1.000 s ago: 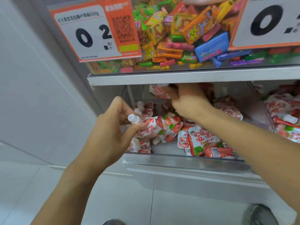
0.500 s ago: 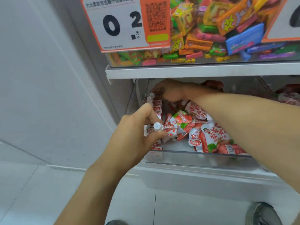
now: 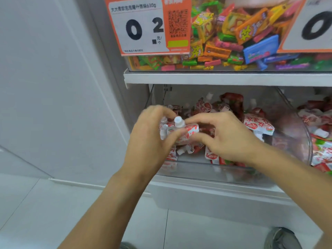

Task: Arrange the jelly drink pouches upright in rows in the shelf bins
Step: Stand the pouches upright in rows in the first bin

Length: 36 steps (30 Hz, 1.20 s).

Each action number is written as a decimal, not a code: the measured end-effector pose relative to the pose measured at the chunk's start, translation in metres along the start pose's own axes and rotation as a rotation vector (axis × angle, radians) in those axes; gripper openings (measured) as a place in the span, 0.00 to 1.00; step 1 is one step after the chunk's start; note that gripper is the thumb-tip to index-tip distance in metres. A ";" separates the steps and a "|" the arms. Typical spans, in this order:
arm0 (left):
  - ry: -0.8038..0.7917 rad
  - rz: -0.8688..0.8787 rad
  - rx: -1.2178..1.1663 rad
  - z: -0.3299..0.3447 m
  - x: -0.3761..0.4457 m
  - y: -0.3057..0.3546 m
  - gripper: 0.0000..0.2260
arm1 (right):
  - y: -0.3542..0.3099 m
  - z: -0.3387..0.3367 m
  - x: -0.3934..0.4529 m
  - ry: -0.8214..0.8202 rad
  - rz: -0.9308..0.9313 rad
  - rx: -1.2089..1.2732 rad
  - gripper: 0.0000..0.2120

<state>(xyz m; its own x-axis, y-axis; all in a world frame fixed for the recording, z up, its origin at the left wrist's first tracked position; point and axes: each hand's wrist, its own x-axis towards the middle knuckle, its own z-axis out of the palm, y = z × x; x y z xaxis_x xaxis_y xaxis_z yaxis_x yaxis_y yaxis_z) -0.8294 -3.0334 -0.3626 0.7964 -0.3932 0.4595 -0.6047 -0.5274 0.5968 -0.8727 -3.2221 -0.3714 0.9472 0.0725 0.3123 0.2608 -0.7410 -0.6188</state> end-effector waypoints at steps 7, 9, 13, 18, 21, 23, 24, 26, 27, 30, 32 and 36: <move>0.079 -0.254 0.147 -0.015 -0.016 -0.028 0.21 | 0.019 0.004 0.053 0.300 0.094 -0.148 0.10; 0.041 -0.272 0.158 -0.009 -0.019 -0.029 0.18 | 0.040 0.022 0.088 0.265 0.181 -0.255 0.08; 0.092 -0.270 0.081 -0.009 -0.022 -0.035 0.12 | 0.074 0.052 0.139 0.196 0.265 -0.239 0.08; 0.080 -0.247 0.028 -0.009 -0.020 -0.040 0.09 | 0.082 0.048 0.160 0.043 0.244 -0.301 0.18; 0.077 -0.251 0.041 -0.007 -0.017 -0.039 0.08 | 0.079 0.048 0.158 -0.030 0.185 -0.322 0.17; 0.066 -0.266 0.049 -0.007 -0.016 -0.038 0.10 | 0.080 0.054 0.154 -0.019 0.189 -0.367 0.17; 0.065 -0.272 0.053 -0.008 -0.017 -0.038 0.10 | 0.078 0.057 0.153 -0.005 0.203 -0.382 0.18; 0.068 -0.269 0.050 -0.009 -0.018 -0.037 0.10 | 0.075 0.058 0.154 0.014 0.194 -0.376 0.18; 0.067 -0.264 0.046 -0.009 -0.018 -0.037 0.09 | 0.074 0.056 0.155 0.001 0.185 -0.378 0.16; 0.052 -0.265 0.031 -0.012 -0.018 -0.036 0.08 | 0.069 0.047 0.146 -0.003 0.152 -0.432 0.21; 0.043 -0.273 0.039 -0.013 -0.018 -0.037 0.09 | 0.066 0.041 0.135 0.116 0.099 -0.425 0.19; 0.040 -0.269 0.041 -0.014 -0.018 -0.037 0.11 | 0.061 0.040 0.125 -0.009 -0.074 -0.405 0.12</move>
<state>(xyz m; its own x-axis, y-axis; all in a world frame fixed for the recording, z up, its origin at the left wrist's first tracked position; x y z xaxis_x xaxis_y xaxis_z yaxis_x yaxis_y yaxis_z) -0.8212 -2.9965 -0.3838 0.9268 -0.2054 0.3143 -0.3702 -0.6395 0.6738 -0.7309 -3.2316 -0.3994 0.9305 0.1401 0.3384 0.2358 -0.9362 -0.2607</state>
